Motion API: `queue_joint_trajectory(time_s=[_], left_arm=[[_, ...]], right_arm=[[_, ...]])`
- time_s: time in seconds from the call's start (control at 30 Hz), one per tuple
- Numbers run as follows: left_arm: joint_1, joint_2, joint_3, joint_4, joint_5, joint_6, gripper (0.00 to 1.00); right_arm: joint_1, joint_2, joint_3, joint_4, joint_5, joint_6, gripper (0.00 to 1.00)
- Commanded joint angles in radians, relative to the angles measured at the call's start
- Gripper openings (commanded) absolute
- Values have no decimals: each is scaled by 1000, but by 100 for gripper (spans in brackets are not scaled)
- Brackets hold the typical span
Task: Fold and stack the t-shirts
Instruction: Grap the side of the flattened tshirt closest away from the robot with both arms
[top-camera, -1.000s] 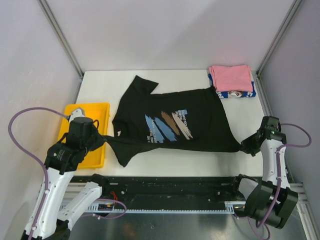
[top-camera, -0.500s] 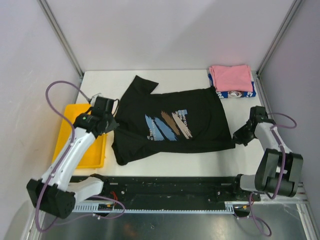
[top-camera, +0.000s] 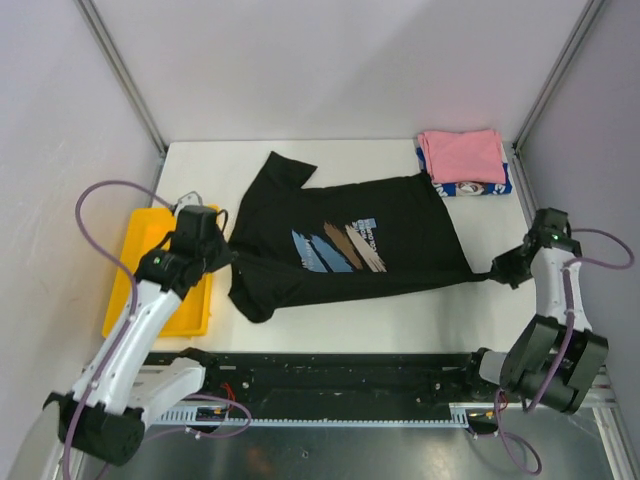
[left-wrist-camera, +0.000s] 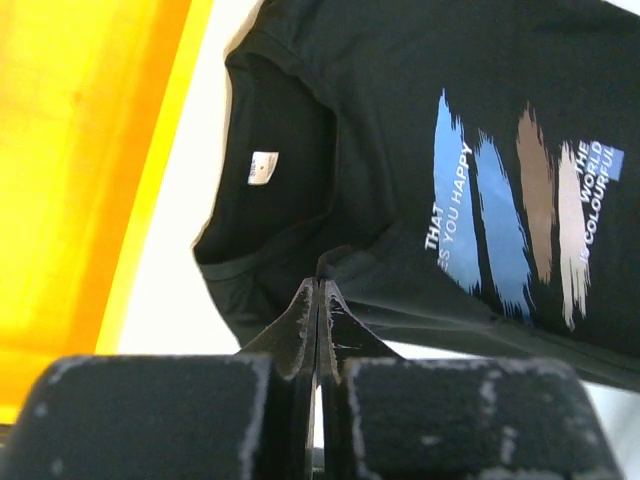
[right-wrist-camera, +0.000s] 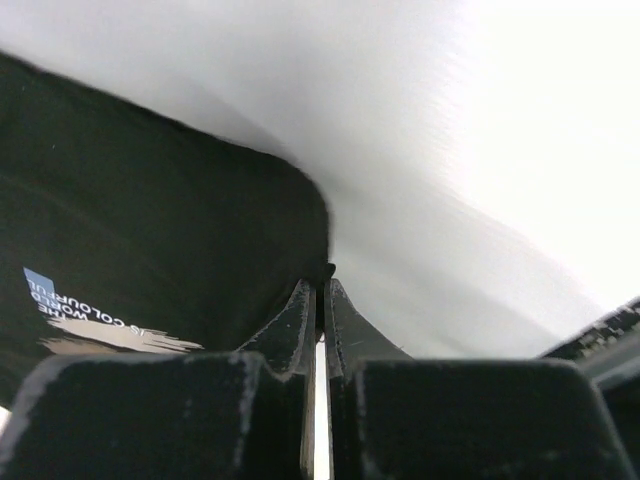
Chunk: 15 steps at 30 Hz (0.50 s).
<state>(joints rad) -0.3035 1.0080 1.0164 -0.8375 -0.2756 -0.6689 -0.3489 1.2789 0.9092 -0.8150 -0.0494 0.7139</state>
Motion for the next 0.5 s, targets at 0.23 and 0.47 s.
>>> queue_joint_trajectory(time_s=[0.23,0.47], left_arm=[[1,-266,-177,-69,109,-100,0],[1,-197,-112,-90,47,-64,0]], right_arm=[[-116,-116,-27,-140,26,-57,0],[-37,-25,-34,-65,74,-42,0]])
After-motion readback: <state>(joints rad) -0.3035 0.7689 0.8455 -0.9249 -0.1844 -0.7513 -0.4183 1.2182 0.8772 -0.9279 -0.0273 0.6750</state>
